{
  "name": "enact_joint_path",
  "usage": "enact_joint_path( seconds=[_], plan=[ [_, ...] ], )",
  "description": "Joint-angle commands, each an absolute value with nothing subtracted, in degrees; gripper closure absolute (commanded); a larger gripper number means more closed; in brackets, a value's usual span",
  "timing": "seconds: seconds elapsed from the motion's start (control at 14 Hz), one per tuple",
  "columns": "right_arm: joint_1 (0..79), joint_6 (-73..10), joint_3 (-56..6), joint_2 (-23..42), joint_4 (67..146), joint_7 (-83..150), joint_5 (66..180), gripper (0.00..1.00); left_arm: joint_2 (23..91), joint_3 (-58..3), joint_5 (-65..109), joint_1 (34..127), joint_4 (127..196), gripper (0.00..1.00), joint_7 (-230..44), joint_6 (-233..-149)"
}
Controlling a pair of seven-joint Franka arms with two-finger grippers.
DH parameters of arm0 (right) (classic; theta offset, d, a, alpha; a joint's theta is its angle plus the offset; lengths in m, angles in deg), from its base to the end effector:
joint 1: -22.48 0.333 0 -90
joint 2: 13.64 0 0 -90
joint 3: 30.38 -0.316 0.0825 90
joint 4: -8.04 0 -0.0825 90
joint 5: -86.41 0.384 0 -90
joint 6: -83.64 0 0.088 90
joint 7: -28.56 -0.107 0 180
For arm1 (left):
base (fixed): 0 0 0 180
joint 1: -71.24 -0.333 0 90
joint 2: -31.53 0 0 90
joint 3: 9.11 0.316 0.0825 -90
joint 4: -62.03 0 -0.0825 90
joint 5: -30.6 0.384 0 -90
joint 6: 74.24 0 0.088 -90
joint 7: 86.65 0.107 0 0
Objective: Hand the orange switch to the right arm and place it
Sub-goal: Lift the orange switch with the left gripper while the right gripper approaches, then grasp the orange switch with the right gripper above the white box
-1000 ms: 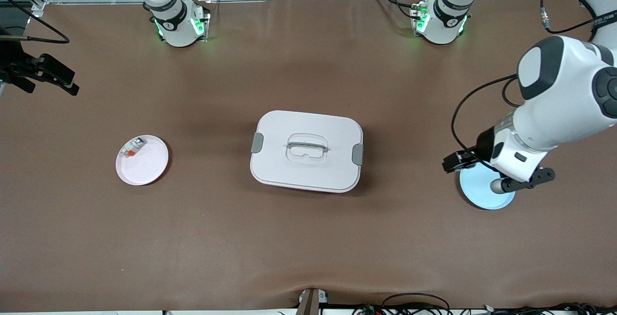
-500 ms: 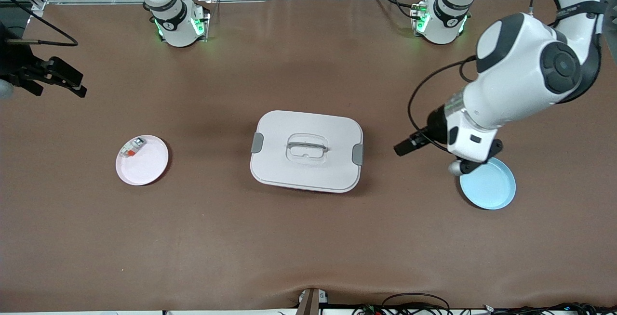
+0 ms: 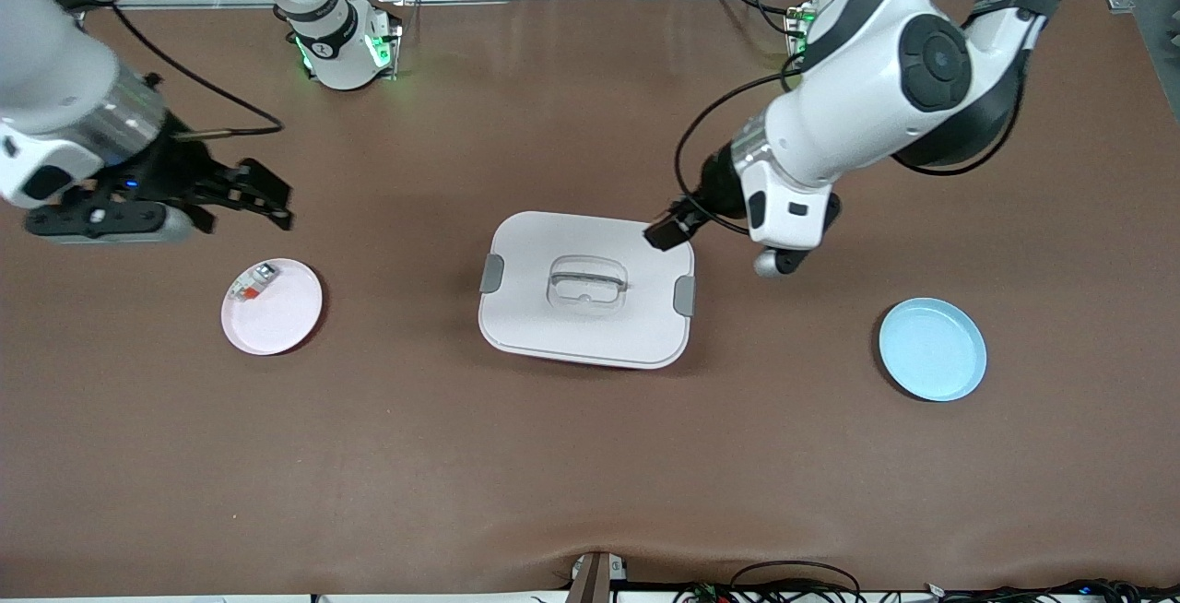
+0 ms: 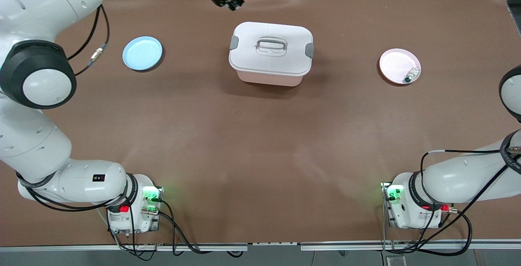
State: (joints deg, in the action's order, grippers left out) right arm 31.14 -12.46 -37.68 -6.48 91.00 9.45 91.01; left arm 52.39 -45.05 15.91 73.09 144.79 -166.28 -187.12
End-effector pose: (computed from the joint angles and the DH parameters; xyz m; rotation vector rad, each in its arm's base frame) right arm 0.5798 0.1685 0.6217 -3.0150 0.0922 -0.1081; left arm 0.5625 -0.3735 0.5422 2.4452 1.1223 -0.3708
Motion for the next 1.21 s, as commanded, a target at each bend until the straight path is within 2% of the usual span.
enact_joint_path(
  seconds=[0.0, 0.21, 0.64, 0.93, 1.14],
  plan=[
    [36.2, -15.1, -37.3, -5.1, 89.1, 0.6, 94.0, 0.0, 54.3, -45.4, 10.7, 74.4, 143.6, 1.0, -172.1, -190.9],
    [39.9, -22.9, -37.3, -4.9, 91.5, -8.1, 100.6, 0.0, 56.4, -45.4, 9.8, 77.0, 143.5, 1.0, -181.1, -195.5],
    [47.2, -42.5, -37.3, -4.6, 102.1, -15.3, 102.5, 0.0, 59.1, -45.4, 9.4, 79.6, 143.5, 1.0, -194.1, -202.1],
    [48.3, -43.4, -37.5, -1.9, 101.7, -14.6, 103.9, 0.0, 59.7, -45.4, 9.4, 80.2, 143.5, 1.0, -196.0, -203.2],
    [49.2, -43.9, -37.5, -0.6, 100.7, -10.8, 112.0, 0.0, 60.0, -45.4, 9.4, 80.2, 143.5, 1.0, -196.3, -203.9]
  ],
)
